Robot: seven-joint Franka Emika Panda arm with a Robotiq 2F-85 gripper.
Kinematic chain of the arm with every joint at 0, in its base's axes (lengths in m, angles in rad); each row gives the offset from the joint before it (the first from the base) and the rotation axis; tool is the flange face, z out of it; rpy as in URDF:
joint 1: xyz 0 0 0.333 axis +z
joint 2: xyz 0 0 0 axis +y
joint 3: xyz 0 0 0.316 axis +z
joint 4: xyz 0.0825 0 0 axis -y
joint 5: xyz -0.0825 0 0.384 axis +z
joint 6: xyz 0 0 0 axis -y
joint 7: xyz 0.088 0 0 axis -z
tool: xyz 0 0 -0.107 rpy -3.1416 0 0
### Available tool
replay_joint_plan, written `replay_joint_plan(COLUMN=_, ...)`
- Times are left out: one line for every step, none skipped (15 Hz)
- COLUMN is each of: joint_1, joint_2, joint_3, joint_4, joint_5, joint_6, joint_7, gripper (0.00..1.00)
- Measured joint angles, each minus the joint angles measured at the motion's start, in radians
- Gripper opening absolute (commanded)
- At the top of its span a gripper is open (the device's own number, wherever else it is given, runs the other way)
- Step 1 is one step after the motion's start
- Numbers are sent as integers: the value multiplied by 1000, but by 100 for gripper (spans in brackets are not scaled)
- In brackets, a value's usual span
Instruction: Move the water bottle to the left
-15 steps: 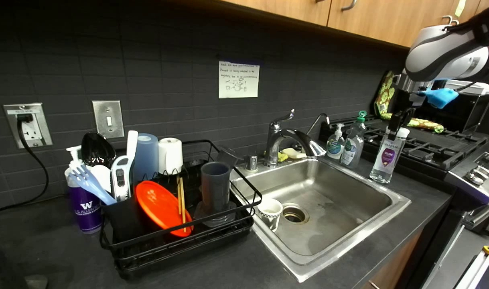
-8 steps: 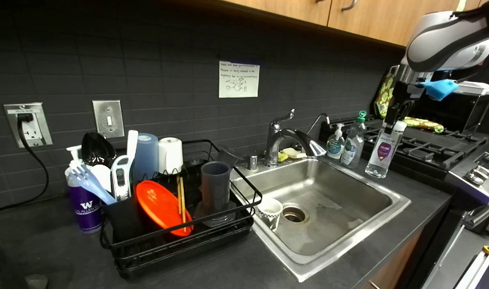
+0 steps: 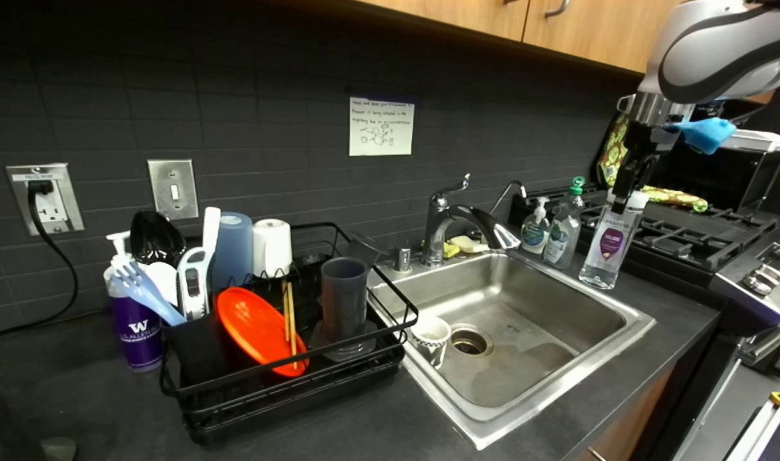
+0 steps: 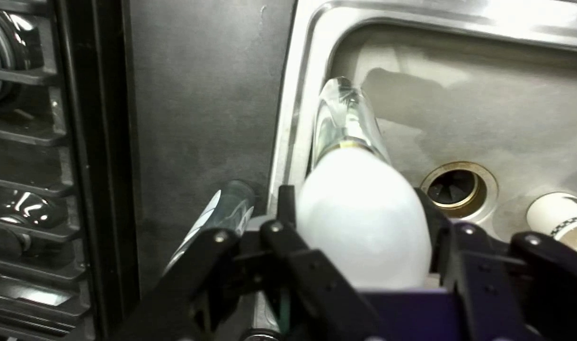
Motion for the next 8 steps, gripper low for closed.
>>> replay_joint_plan(joint_1=9, joint_2=-16, joint_3=7, joint_4=-6, joint_5=9, joint_6=-8, joint_7=4, gripper=32)
replay_joint_plan(joint_1=20, joint_2=-31, joint_3=13, joint_4=-12, joint_5=17, joint_6=-17, joint_7=7, gripper=32)
replay_joint_plan(joint_1=31, joint_2=-45, joint_3=20, joint_4=-16, joint_5=27, joint_6=-25, joint_7=9, gripper=32)
replay_joint_plan(joint_1=43, joint_2=-59, joint_3=26, joint_4=-21, joint_5=37, joint_6=-33, joint_7=9, gripper=32)
replay_joint_plan(joint_1=57, joint_2=-74, joint_3=33, joint_4=-25, joint_5=49, joint_6=-41, joint_7=10, gripper=32)
replay_joint_plan(joint_1=69, joint_2=-86, joint_3=40, joint_4=-30, joint_5=59, joint_6=-48, joint_7=12, gripper=32)
replay_joint_plan(joint_1=83, joint_2=-100, joint_3=48, joint_4=-35, joint_5=71, joint_6=-54, joint_7=14, gripper=32)
replay_joint_plan(joint_1=96, joint_2=-112, joint_3=55, joint_4=-40, joint_5=81, joint_6=-61, joint_7=16, gripper=32)
